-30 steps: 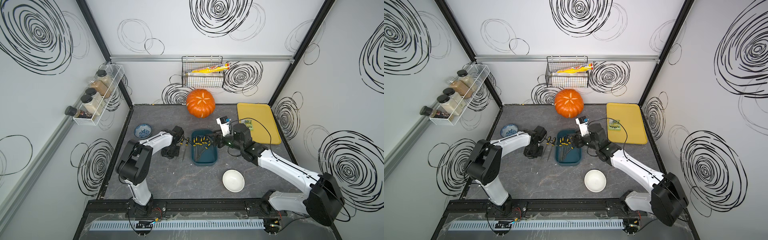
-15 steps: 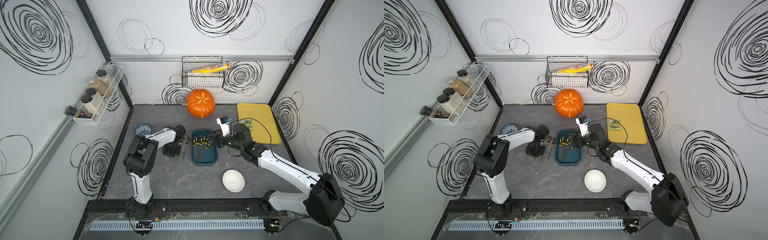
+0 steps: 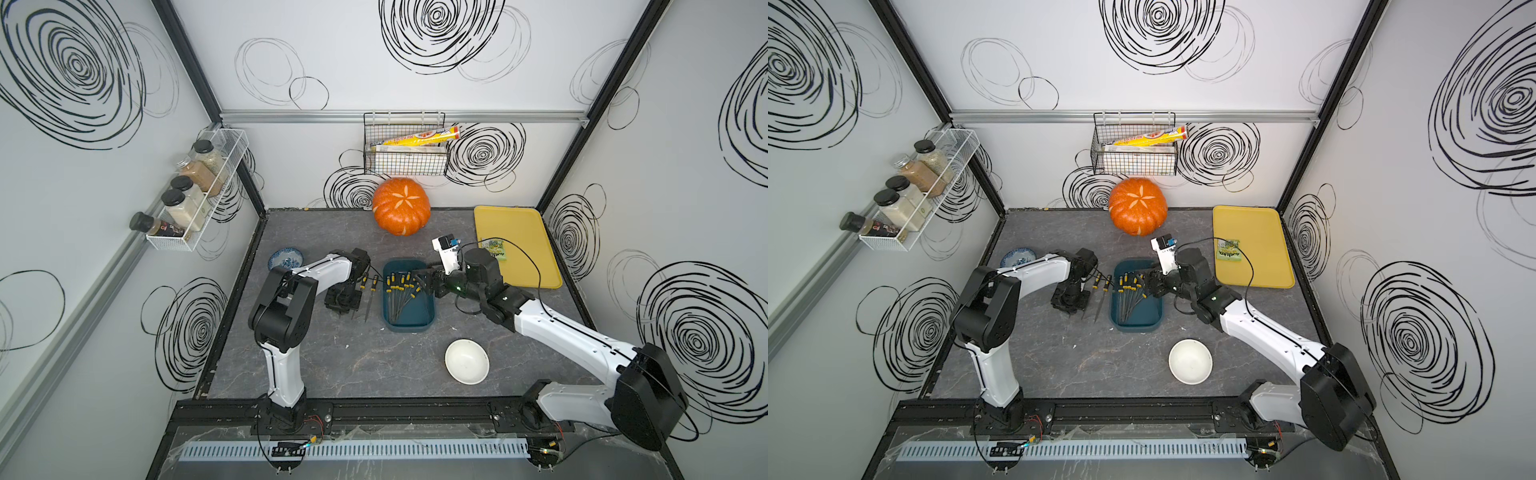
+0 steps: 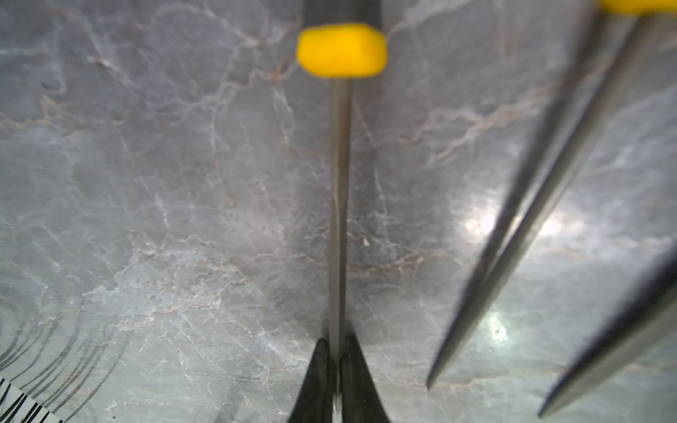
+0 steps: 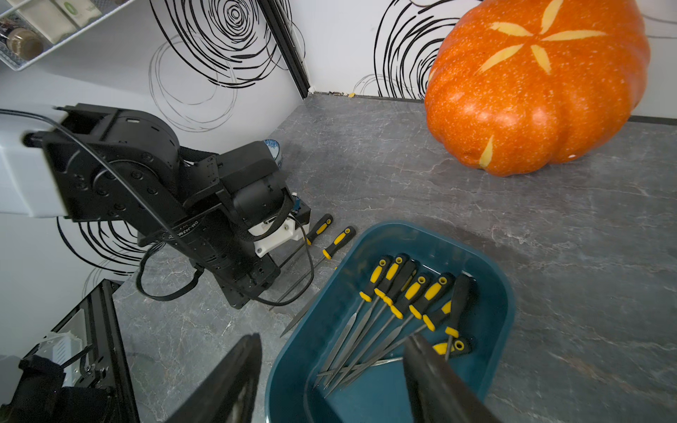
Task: Take the file tool out of the storage box
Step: Place the file tool at the center of the board.
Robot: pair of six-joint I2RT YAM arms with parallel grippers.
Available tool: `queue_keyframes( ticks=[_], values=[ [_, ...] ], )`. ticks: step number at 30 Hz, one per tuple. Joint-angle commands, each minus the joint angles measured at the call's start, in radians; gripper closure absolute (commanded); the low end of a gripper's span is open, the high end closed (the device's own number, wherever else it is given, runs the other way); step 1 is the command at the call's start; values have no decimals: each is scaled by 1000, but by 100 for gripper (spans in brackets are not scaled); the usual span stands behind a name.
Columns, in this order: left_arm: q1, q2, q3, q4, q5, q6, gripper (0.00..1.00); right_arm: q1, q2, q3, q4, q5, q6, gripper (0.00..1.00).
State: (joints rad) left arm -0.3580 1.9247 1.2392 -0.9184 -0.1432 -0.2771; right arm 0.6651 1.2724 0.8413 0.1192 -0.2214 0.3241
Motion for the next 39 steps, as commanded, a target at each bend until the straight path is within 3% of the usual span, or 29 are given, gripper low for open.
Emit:
queue_keyframes(
  ticks=[1,12,30,35,39],
  values=[
    [9,42,-4,-20,21,10,99,-3,20,-7,14,-7,-3,34],
    [8,-3,-12,-11,25,9,92,-3,56,-5,19,-12,2,34],
    [-29,-84,-13,-27,-16,-33,62,-2,83,-7,36,-29,9,34],
    [-47,-271,-33,28,-23,-113,48,-2,154,34,-14,16,-6,40],
    [-46,-473,-105,252,140,-162,35,-1,246,125,-125,73,-23,49]
  ],
)
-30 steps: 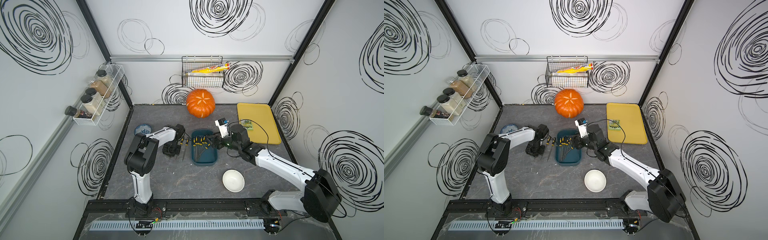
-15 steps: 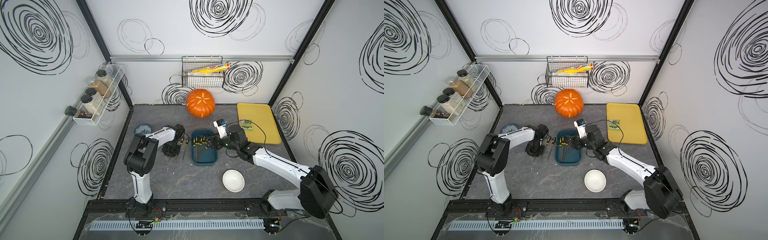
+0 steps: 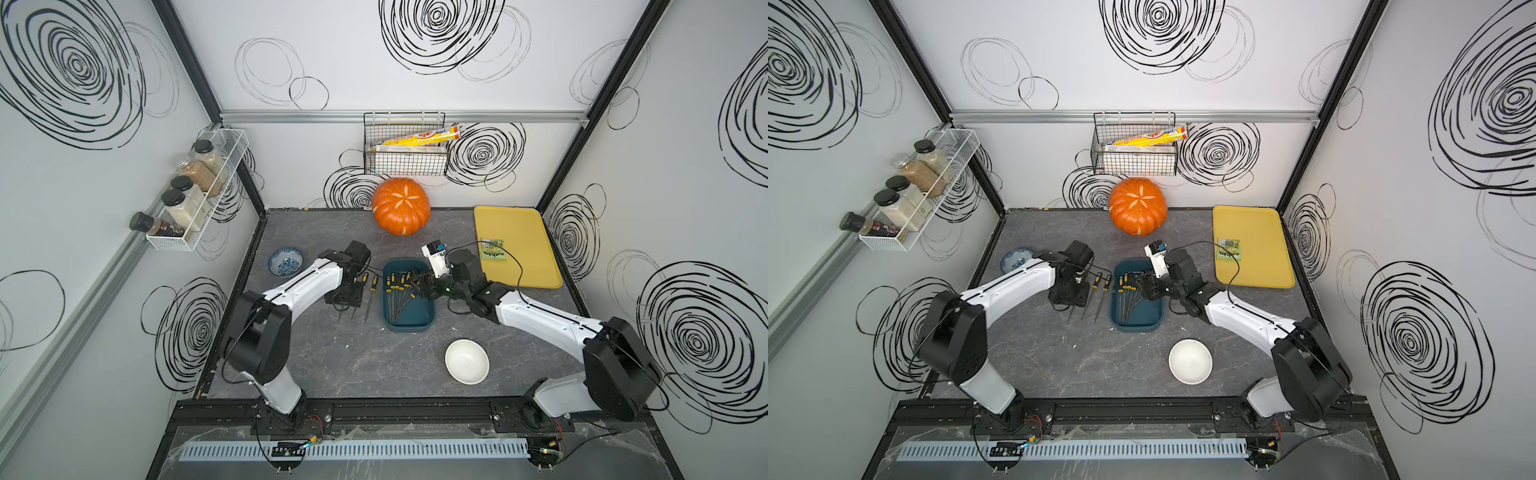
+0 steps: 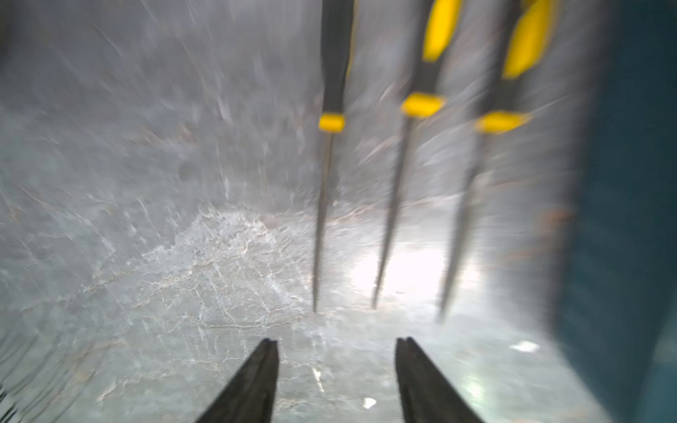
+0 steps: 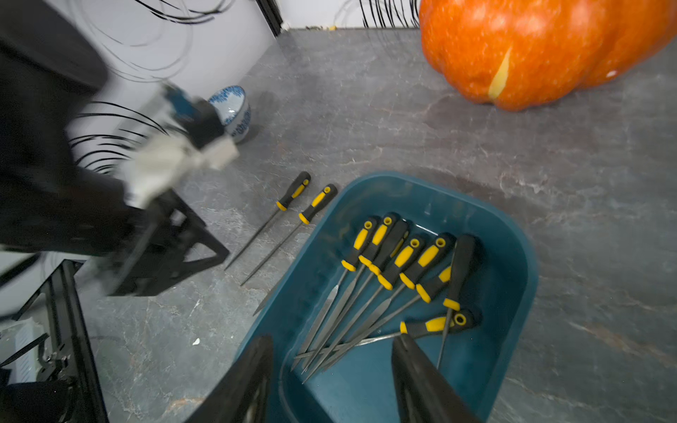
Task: Take the file tool out of the storage box
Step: Place the file tool at the center of the board, then pick up the file tool from the storage box.
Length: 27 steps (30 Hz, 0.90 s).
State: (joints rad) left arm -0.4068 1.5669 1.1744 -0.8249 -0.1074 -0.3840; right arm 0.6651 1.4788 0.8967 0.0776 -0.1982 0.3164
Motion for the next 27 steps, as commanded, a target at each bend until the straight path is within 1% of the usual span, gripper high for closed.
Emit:
queue_keyframes(
  ticks=[1,3,4,6,7,8,11,12,13,15,16,19,24,27],
  values=[
    [15,-160,-69,215,178,-59,35,-2,67,100,-115,52,-16,51],
    [58,-233,-119,303,338,-72,34,0,122,146,-162,58,-17,55],
    [77,-275,-152,365,405,-88,32,1,150,168,-181,62,-17,56],
    [112,-347,-231,490,533,-127,30,6,205,209,-215,78,-22,60],
    [137,-378,-272,550,607,-154,27,9,234,234,-244,96,-29,63],
    [161,-403,-313,624,677,-184,26,10,260,255,-265,115,-32,63],
    [214,-451,-447,874,861,-324,24,12,316,301,-310,162,-37,66],
    [225,-465,-511,1006,915,-399,23,17,331,320,-331,202,-38,67],
    [225,-477,-571,1132,942,-479,23,28,344,341,-357,265,-42,67],
    [231,-484,-639,1272,974,-557,23,39,360,368,-396,346,-42,67],
    [231,-485,-651,1298,981,-566,23,40,369,382,-407,363,-45,67],
    [231,-514,-665,1282,960,-538,23,48,409,418,-436,428,-57,65],
    [231,-618,-698,1250,888,-497,22,57,479,474,-467,469,-67,64],
    [232,-657,-708,1234,870,-477,22,60,535,527,-502,512,-71,63]
  ],
)
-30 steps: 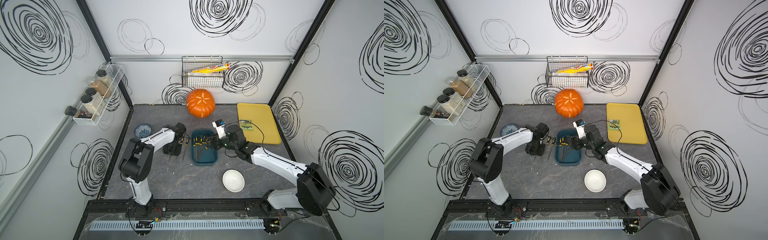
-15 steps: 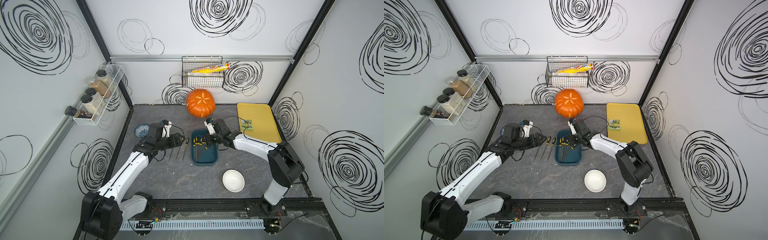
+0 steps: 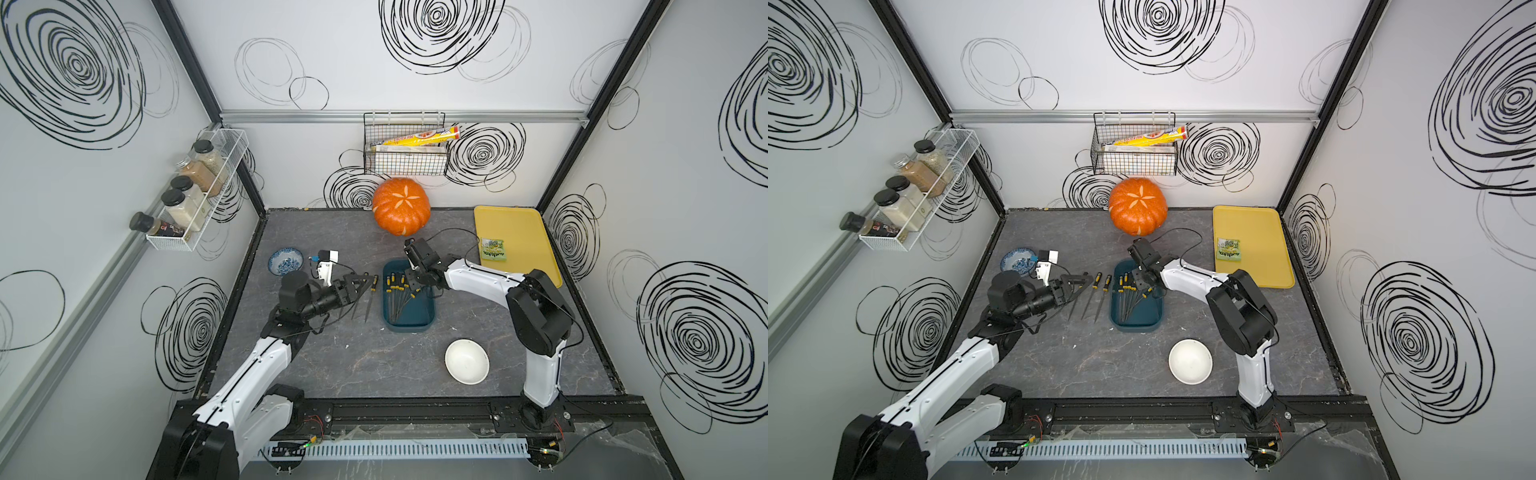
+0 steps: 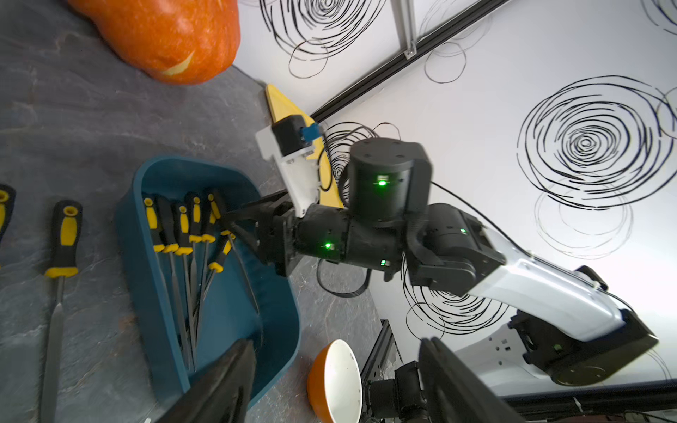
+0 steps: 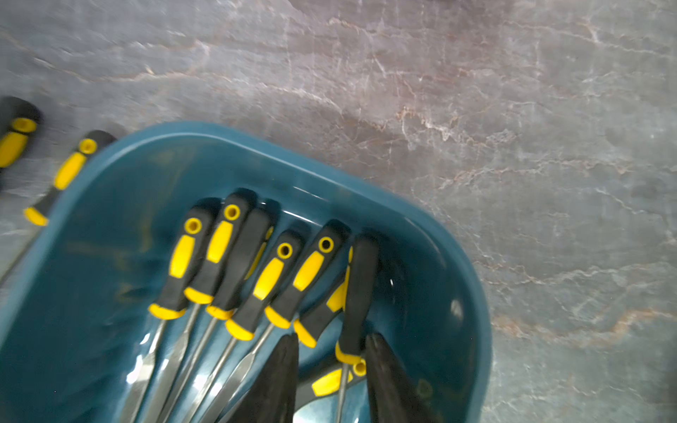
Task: Take the file tool out of the storage box
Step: Pick up the file tool from the storage box.
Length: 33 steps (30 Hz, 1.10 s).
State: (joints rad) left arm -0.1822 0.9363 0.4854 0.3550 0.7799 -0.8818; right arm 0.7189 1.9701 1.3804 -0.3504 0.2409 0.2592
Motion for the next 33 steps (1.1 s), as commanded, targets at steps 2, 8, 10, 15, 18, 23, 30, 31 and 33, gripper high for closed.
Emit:
queue_keyframes(
  ticks=[2,8,10,15,18,23,30,31,33],
  values=[
    [6,-38,-36,70,-19,18,22,8,76,68,-87,73,-15,63],
    [7,-29,-48,86,-6,12,22,16,124,109,-102,122,-7,62],
    [6,-28,-50,91,-1,8,22,17,132,111,-96,108,-9,62],
    [6,-28,-52,92,0,6,22,17,169,136,-107,90,-5,69],
    [6,-25,-56,96,-1,5,22,17,169,139,-109,83,1,75],
    [7,-6,-73,154,31,-22,22,26,84,93,-70,55,2,84],
    [4,60,-134,434,156,-159,22,24,-132,-21,58,-81,4,89],
    [0,61,-136,435,157,-155,22,25,-167,-44,88,-113,-4,89],
    [-22,58,-134,417,149,-137,23,24,-237,-93,149,-152,-3,90]
  ],
)
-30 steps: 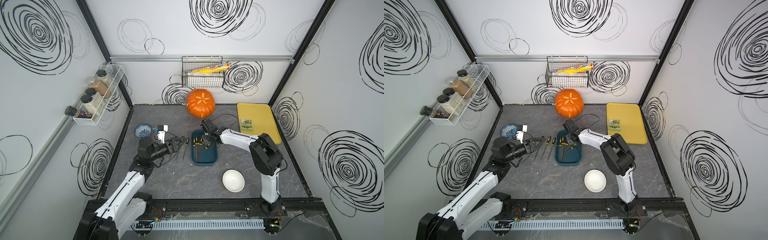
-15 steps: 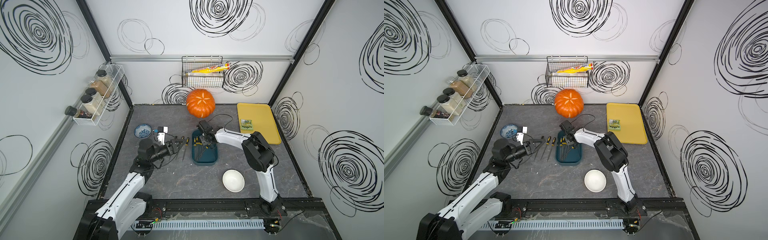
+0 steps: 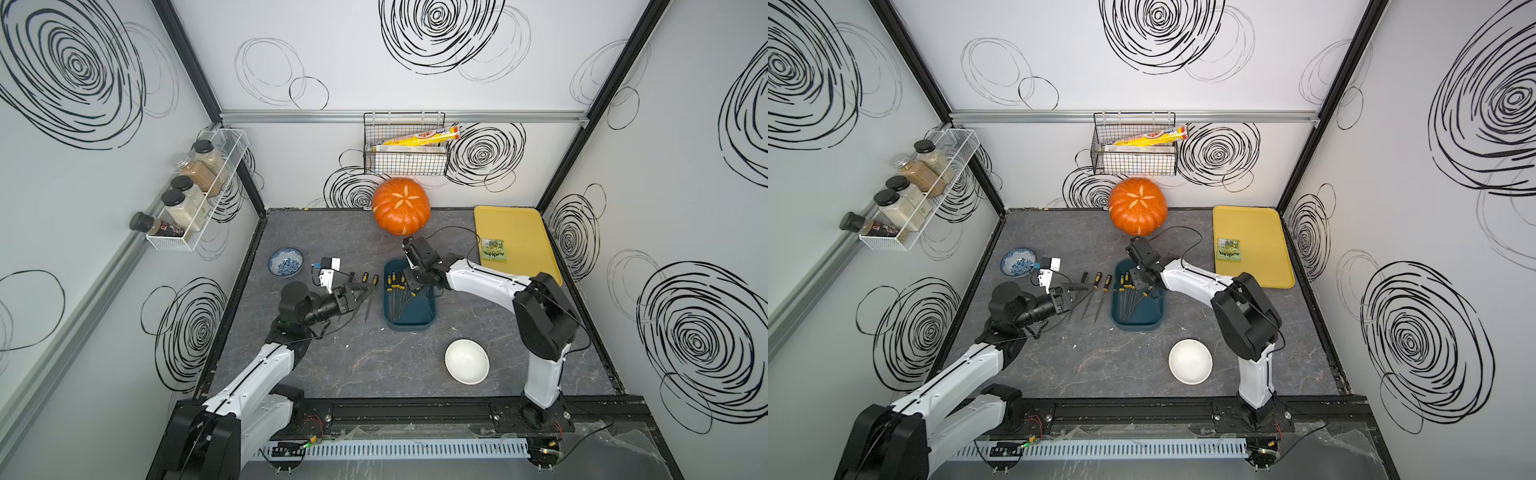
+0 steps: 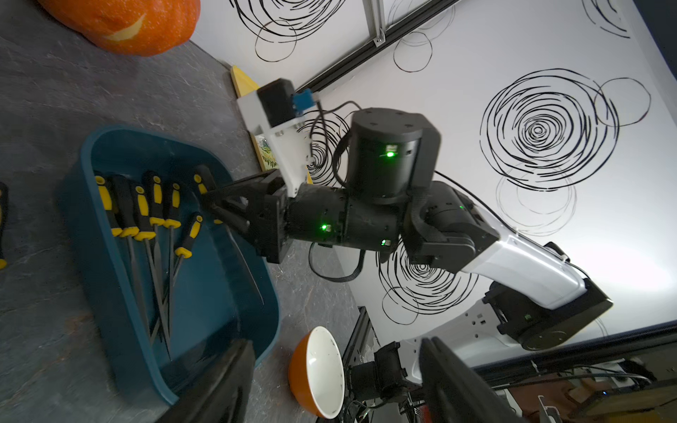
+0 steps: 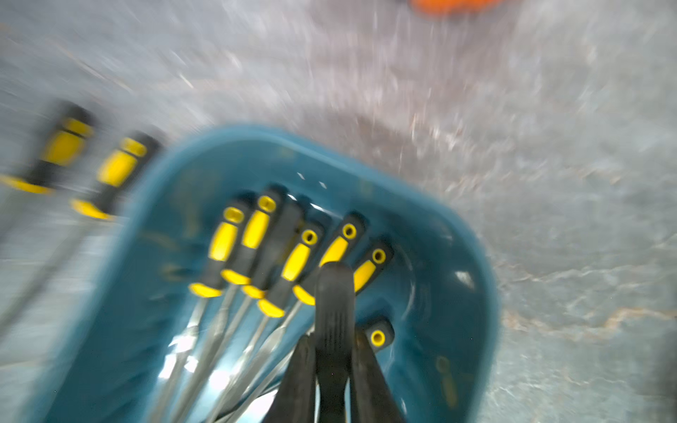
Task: Take the file tool out of the storage box
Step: Pick up the file tool from the storage box.
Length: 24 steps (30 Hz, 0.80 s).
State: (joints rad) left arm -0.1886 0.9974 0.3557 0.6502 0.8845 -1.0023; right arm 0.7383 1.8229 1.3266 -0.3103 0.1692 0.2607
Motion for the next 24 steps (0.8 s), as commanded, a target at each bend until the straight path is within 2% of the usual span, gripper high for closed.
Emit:
queue_keyframes(
  ticks=[1,5,9,12,16,19,24],
  values=[
    [-38,-8,2,91,35,9,23,4,-127,-72,143,-101,-3,91],
    [-139,-35,25,-48,-49,125,23,-24,-274,-200,317,-274,45,91],
    [-244,-19,22,-67,-142,178,23,-51,-410,-312,478,-453,130,94],
    [-281,32,23,-24,-142,178,23,-52,-470,-346,543,-536,188,94],
    [-320,72,6,116,-118,134,23,-52,-502,-387,642,-618,278,95],
    [-362,89,42,34,-154,203,22,-54,-495,-420,740,-679,357,96],
    [-377,82,41,30,-181,219,23,-51,-453,-458,873,-733,443,97]
  ],
)
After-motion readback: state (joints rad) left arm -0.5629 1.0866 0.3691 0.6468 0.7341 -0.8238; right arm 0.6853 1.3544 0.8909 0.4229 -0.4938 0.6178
